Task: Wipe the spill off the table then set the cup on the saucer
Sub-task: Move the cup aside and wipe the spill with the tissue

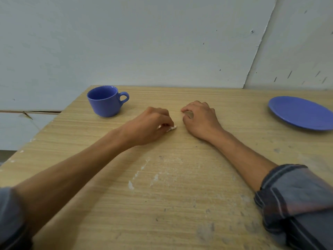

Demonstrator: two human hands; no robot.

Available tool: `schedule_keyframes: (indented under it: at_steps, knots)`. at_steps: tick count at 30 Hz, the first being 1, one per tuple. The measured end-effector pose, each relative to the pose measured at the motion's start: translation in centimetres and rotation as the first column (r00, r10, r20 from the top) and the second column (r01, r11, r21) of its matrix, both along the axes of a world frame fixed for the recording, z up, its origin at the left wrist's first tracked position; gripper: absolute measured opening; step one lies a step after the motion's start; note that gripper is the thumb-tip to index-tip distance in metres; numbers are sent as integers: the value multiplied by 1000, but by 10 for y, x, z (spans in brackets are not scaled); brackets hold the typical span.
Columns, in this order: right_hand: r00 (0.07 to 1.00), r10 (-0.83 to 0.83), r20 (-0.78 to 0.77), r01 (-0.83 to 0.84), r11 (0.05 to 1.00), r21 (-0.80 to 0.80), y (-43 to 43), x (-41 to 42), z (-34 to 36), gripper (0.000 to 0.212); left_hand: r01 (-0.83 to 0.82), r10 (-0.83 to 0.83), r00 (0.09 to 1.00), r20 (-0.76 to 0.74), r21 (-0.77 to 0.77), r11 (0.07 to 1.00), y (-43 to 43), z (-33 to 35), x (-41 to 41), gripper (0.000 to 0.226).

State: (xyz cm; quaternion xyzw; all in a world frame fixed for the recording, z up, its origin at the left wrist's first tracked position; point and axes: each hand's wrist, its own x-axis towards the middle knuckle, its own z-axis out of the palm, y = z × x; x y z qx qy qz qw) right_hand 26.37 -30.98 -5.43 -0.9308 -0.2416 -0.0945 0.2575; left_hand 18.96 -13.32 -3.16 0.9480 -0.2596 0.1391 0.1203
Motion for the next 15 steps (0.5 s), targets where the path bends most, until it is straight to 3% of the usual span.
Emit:
schedule_keyframes:
  at_steps: [2, 5, 7, 12, 15]
  knots:
    - [1000, -4, -6, 4, 1000, 12, 0, 0, 1, 29, -54, 53, 998, 29, 44, 998, 6, 1, 5, 17]
    - [999, -36, -25, 37, 998, 43, -2, -1, 1, 30, -370, 369, 929, 29, 88, 925, 10, 2, 29, 24]
    - [997, -69, -33, 71, 995, 64, -4, -1, 2, 30, -461, 459, 887, 44, 61, 885, -1, 0, 39, 24]
    - [993, -106, -43, 110, 989, 104, -4, -1, 4, 31, -159, 156, 985, 78, 37, 987, -34, -4, 24, 23]
    - [993, -110, -48, 115, 984, 133, -4, -1, 4, 30, -260, 254, 964, 73, 93, 961, -12, 0, 29, 22]
